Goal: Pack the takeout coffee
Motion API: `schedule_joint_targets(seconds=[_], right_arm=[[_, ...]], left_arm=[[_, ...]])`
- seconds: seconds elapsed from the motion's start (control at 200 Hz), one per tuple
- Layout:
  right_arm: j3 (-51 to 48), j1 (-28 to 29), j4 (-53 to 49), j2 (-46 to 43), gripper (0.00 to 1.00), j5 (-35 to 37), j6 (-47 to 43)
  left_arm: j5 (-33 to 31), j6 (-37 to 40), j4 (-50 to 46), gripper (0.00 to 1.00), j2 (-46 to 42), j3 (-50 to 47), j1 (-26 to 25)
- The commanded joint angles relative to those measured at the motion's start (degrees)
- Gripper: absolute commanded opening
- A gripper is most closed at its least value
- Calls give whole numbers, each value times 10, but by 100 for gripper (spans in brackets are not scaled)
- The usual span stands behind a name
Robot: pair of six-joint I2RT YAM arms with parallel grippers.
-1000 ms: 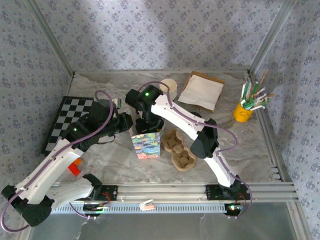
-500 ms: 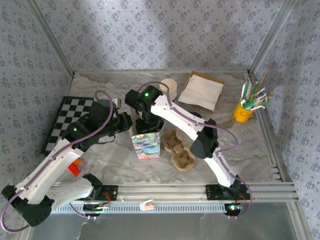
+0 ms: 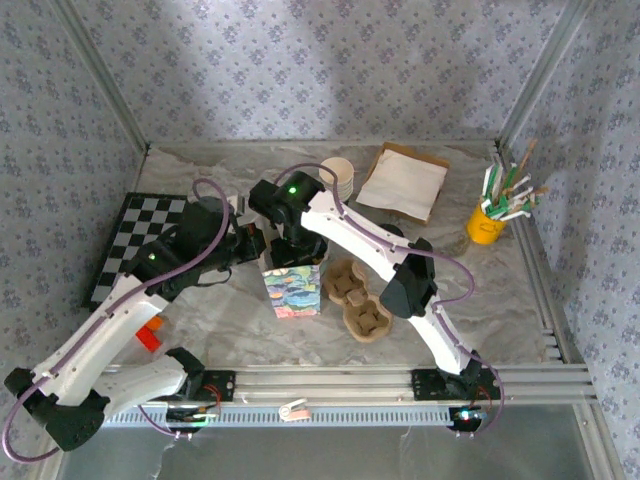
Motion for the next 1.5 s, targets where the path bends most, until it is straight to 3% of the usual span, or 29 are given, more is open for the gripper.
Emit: schedule_joint_targets(seconds=[0.0, 0.655, 1.494], right_arm=[[3, 2, -35, 26, 59, 39, 7], [-109, -8, 71, 9, 59, 47, 25], [-69, -8, 49, -5, 59, 52, 31]], left_arm=[[5, 9, -8, 0, -1, 20, -3], [0, -10, -23, 0, -10, 23, -3], [-6, -14, -20, 1, -4, 16, -3]])
